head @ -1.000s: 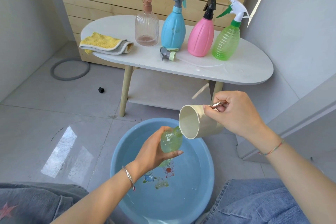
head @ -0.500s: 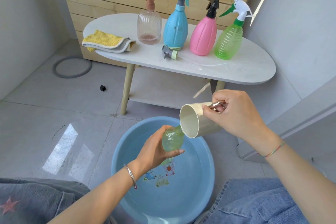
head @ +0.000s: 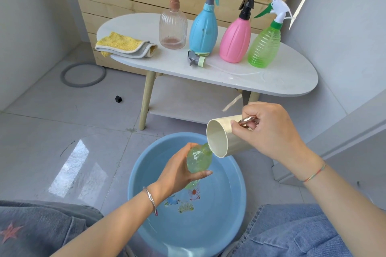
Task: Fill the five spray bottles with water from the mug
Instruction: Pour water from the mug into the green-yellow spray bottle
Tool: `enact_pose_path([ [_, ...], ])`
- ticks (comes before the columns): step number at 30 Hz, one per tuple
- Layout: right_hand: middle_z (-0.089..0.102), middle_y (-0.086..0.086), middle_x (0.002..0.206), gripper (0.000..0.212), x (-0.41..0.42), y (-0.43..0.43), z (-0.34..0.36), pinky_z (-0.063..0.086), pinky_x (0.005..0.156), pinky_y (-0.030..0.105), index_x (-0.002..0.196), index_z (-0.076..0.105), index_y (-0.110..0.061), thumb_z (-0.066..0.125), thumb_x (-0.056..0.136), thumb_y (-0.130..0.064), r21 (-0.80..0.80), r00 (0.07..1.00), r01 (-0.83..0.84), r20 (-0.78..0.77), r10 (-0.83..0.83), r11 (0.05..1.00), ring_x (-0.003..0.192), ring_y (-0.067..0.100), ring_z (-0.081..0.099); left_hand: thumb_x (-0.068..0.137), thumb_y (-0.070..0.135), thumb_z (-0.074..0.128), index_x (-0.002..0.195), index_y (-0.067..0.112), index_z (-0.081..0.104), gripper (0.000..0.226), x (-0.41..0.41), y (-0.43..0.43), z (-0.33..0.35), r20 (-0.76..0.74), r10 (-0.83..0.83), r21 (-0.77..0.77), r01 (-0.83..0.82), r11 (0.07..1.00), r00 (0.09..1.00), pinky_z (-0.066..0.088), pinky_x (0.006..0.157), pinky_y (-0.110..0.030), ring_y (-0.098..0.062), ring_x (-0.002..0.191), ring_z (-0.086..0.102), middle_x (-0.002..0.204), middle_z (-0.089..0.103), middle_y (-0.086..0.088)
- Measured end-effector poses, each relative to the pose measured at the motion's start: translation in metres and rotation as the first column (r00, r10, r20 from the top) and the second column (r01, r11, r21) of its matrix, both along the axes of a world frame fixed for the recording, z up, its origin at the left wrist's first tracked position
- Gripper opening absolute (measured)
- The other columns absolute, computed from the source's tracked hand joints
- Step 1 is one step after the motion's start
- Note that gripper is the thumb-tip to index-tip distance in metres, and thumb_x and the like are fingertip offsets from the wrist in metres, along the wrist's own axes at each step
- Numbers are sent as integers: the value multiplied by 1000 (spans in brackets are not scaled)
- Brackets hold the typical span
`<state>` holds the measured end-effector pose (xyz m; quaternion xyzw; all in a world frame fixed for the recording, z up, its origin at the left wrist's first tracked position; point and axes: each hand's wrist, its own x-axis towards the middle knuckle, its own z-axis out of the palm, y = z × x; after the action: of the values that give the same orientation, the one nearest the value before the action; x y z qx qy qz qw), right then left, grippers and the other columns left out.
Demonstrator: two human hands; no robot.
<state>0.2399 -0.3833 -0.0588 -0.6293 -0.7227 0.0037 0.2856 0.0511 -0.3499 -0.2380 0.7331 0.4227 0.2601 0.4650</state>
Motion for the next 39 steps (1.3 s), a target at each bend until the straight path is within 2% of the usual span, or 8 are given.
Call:
enact_pose_path([
  [4, 29, -6, 50, 42, -1, 0, -1, 29, 49, 25, 50, 25, -25, 61, 70, -29, 16, 999, -24, 23, 24, 1000, 52, 18, 33, 68, 64, 76, 119, 37, 48, 64, 0, 0, -2, 0, 0, 14, 0, 1000, 1000, 50, 89, -29, -2, 104, 58, 111, 61, 22],
  [12, 29, -9, 50, 40, -3, 0, -3, 28, 51, 19, 53, 25, -29, 60, 71, -32, 71, 994, -66, 95, 59, 995, 56, 18, 32, 67, 75, 69, 124, 33, 49, 74, 0, 1, -4, 2, -11, 44, 11, 999, 1000, 52, 90, -32, -3, 106, 58, 114, 60, 21],
  [16, 27, -9, 52, 34, -4, 0, -3, 27, 51, 23, 55, 29, -21, 55, 73, -36, 110, 985, -106, 146, 89, 988, 59, 17, 32, 68, 73, 70, 124, 33, 48, 73, 0, 1, -4, 5, -13, 49, 13, 999, 1000, 51, 90, -32, -3, 107, 58, 115, 60, 22],
  [20, 28, -11, 54, 31, -5, 0, -4, 20, 56, 19, 58, 30, -21, 55, 73, -32, 141, 975, -151, 186, 123, 978, 60, 16, 26, 66, 77, 67, 125, 32, 48, 77, 0, 1, -4, -2, -24, 49, 24, 998, 1000, 51, 91, -32, -4, 107, 58, 115, 60, 21],
  [27, 22, -12, 58, 31, -8, 1, -4, 26, 56, 23, 59, 30, -22, 56, 75, -28, 191, 963, -215, 204, 176, 958, 61, 12, 20, 68, 77, 67, 124, 31, 49, 75, 0, 1, -4, 15, -32, 69, 31, 997, 999, 50, 91, -30, -2, 106, 58, 114, 59, 22],
  [30, 20, -11, 61, 32, -9, 1, -4, 21, 58, 22, 60, 30, -24, 58, 76, -26, 215, 946, -264, 245, 210, 940, 64, 11, 16, 69, 73, 69, 124, 32, 49, 71, 0, 0, -4, 19, -31, 65, 30, 997, 999, 50, 91, -29, -2, 106, 58, 114, 59, 23],
  [33, 20, -9, 62, 31, -9, 2, -4, 17, 60, 22, 56, 38, -18, 59, 77, -25, 226, 933, -295, 276, 229, 929, 66, 11, 13, 69, 73, 69, 123, 34, 48, 70, 0, 0, -4, 25, -20, 73, 19, 997, 999, 50, 91, -29, -1, 106, 58, 114, 59, 24],
  [39, 21, -9, 62, 33, -8, 2, -6, 18, 60, 22, 53, 42, -13, 59, 78, -25, 231, 926, -316, 285, 247, 920, 66, 11, 13, 71, 71, 70, 122, 35, 49, 67, -1, 1, -4, 40, -11, 83, 7, 997, 999, 49, 92, -27, -1, 107, 58, 114, 59, 24],
])
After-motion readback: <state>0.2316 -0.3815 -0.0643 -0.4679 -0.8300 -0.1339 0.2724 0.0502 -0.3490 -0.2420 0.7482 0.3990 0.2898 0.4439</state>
